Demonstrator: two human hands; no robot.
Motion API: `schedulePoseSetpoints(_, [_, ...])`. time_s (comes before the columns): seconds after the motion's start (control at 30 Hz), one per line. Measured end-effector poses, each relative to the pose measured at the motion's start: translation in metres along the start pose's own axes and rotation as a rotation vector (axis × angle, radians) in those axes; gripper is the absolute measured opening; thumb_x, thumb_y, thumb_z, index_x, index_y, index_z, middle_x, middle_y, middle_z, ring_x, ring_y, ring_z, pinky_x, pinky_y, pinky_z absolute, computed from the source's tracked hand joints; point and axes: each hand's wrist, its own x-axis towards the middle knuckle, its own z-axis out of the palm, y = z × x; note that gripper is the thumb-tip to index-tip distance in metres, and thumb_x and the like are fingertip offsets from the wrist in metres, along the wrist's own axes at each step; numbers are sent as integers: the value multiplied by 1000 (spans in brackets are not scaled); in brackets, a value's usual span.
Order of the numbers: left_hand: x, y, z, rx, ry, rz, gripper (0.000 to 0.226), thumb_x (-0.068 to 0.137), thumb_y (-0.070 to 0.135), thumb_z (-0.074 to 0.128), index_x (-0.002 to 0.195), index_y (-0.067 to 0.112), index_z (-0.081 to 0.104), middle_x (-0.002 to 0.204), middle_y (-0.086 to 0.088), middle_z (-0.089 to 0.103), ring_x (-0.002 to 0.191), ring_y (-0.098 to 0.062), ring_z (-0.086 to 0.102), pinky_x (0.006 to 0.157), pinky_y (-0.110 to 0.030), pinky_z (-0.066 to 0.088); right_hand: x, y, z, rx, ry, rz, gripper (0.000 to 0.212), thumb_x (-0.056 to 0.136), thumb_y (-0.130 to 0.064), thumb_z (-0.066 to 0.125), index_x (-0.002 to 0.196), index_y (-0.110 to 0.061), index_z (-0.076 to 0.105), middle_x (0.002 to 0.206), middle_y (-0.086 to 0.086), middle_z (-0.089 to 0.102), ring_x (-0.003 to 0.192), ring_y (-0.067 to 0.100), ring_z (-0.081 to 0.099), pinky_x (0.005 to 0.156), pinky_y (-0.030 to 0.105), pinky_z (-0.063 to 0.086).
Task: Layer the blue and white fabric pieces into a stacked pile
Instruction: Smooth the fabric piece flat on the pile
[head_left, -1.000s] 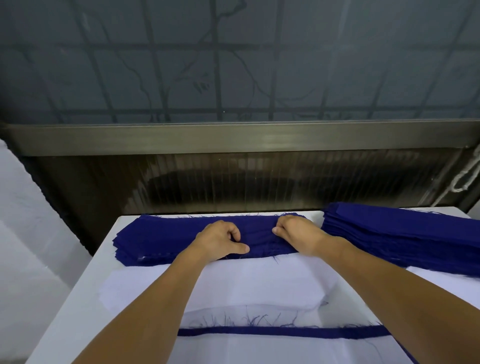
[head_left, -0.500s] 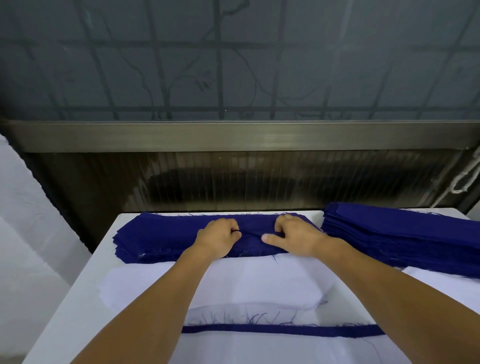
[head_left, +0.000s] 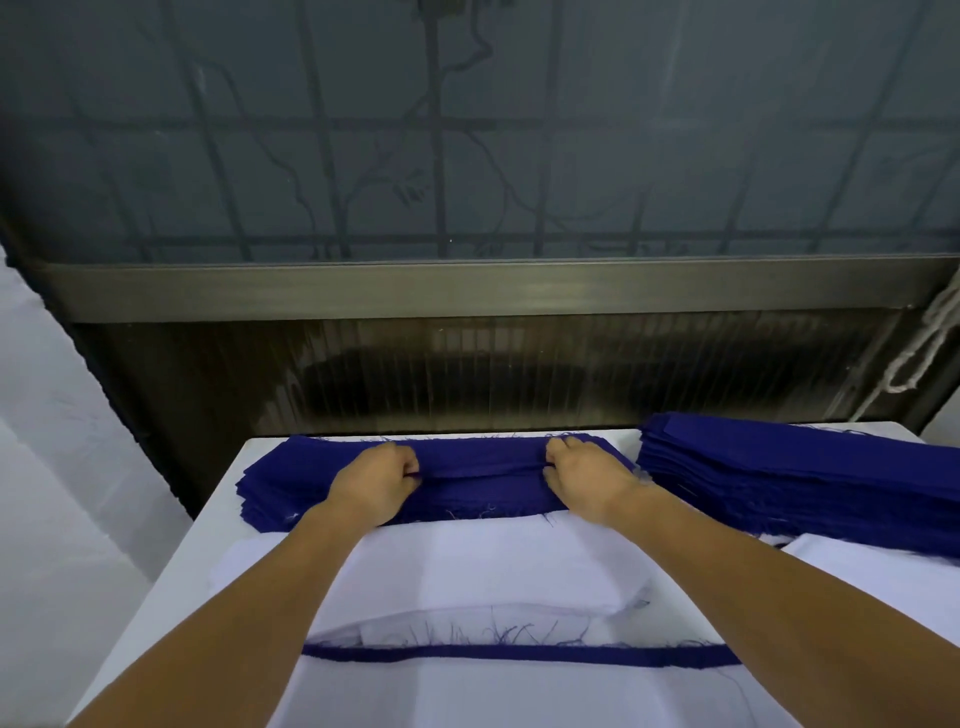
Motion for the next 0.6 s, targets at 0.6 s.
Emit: schedulePoseSetpoints(0.6, [-130, -29, -21, 154, 121, 181, 24, 100, 39, 43, 121, 39, 55, 116, 20, 60, 99, 1, 55, 87, -12, 45, -121, -1, -13, 73, 181, -181, 9, 89, -27, 49, 97, -27, 49, 90, -11, 53, 80, 9, 46, 72, 19, 30])
